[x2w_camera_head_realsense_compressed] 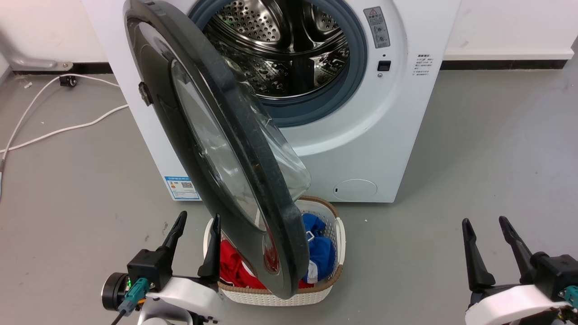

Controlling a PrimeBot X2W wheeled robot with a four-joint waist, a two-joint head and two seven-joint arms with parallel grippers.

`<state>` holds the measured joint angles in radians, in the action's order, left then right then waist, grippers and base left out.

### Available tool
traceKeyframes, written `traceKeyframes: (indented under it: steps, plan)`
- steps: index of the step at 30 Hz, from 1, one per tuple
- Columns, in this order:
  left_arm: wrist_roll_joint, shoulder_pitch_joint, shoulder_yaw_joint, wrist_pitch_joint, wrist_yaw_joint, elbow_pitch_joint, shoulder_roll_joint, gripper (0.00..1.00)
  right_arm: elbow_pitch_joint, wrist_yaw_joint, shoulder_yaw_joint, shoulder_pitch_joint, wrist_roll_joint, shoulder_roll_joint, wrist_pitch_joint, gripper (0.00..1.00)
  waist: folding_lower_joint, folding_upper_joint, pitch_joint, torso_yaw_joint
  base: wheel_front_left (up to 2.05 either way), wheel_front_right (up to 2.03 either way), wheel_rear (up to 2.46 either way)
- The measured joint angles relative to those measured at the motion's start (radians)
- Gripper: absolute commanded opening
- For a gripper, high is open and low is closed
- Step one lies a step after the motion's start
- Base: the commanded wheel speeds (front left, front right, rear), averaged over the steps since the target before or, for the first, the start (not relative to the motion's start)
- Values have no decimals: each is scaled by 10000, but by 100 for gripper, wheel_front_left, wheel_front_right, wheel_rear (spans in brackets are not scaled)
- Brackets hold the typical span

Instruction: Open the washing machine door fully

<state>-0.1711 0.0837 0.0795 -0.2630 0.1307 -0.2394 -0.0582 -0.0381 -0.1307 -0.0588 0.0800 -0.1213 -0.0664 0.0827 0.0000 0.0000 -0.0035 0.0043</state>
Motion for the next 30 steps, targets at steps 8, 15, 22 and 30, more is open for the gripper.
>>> traceKeyframes:
  steps: [8, 15, 22, 30]
  plan:
    - [-8, 2, 15, 0, 0, -46, -31, 22, 0, -2, 46, -32, 261, 21, -13, 100, 0, 0, 37, -27, 0, 0, 0]
    - [-33, 38, -56, 0, -2, 100, -63, 0, -8, -2, 0, -38, 332, 40, -44, 100, 0, 0, 66, -14, 0, 0, 0]
    - [167, 381, -293, -2, -259, 1133, -188, 0, -13, -2, -136, -35, 345, 67, -42, 100, 1, 0, 53, 76, 0, 0, 0]
    - [593, 1000, -431, -2, -462, 3498, -324, 0, 12, -2, -207, -32, 341, 96, -46, 100, 1, 0, -1, 152, 0, 0, 0]
